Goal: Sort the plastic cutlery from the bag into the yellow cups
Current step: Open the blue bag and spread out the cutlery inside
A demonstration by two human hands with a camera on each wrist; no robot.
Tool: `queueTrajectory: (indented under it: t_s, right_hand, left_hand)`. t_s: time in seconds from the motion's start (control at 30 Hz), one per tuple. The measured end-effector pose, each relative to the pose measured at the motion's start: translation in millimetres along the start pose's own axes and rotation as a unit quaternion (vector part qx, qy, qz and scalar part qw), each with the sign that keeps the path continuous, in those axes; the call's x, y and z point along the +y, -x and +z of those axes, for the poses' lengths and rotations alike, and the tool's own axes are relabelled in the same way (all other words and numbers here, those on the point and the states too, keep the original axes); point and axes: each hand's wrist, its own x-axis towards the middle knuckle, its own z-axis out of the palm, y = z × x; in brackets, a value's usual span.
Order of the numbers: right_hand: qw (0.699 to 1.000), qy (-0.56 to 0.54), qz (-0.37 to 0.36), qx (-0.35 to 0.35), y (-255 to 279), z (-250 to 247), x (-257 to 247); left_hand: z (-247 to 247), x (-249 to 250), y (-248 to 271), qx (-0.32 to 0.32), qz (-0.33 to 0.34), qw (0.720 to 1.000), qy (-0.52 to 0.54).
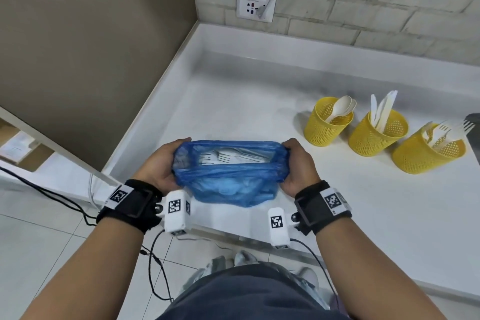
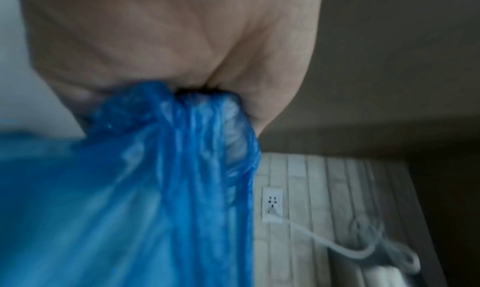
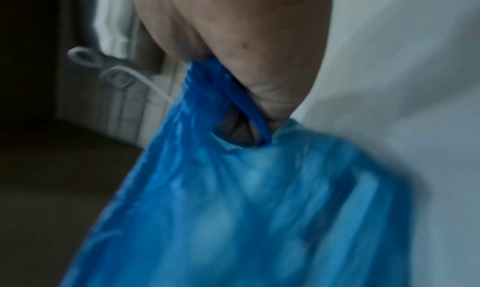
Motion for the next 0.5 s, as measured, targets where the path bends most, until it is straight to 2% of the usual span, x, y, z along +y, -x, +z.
queueTrajectory:
  t_s: [0.03, 0.07, 0.13, 0.17, 0.2, 0.23, 0.27, 0.3, 0.33, 0.4, 0.5]
  right_hand:
    - [0.994, 0.099, -0.05, 0.016, -2, -2, -1]
    - [0.97, 0.216, -0.111, 0.025, -3, -4, -3]
    - [0.877, 0.421, -0.23, 0.021, 1, -9, -4]
    - [0.825, 0.493, -0.276, 0.033, 4, -13, -3]
    - [0.782, 0.539, -0.311, 0.049, 9, -16, -2]
    - [0.76, 0.563, -0.319, 0.061, 14, -19, -3]
    - [0.757, 0.578, -0.3, 0.061, 17, -22, -3]
    - [0.766, 0.586, -0.258, 0.051, 21, -23, -4]
    - [0.777, 0.592, -0.21, 0.04, 26, -24, -5]
    - [0.805, 0.572, -0.156, 0.014, 31, -24, -5]
    - [0.863, 0.482, -0.154, -0.006, 27, -24, 1]
  left_hand:
    - [-4, -2, 0, 0.019, 0.013, 1.0, -0.02]
    - [-10, -3, -3, 0.035, 0.031, 0.998, -0.048]
    - [-16, -7, -3, 0.062, 0.085, 0.978, -0.179]
    - [-19, -9, -2, 0.08, 0.117, 0.949, -0.28]
    - [-21, -12, 2, 0.112, 0.139, 0.909, -0.376]
    - [-23, -16, 7, 0.152, 0.148, 0.868, -0.449]
    - [-26, -19, 10, 0.177, 0.143, 0.837, -0.498]
    - [-29, -22, 12, 0.184, 0.125, 0.827, -0.517]
    - [-30, -24, 15, 0.182, 0.105, 0.83, -0.516]
    - [-31, -28, 17, 0.171, 0.094, 0.852, -0.486]
    - [-33, -33, 17, 0.144, 0.113, 0.913, -0.365]
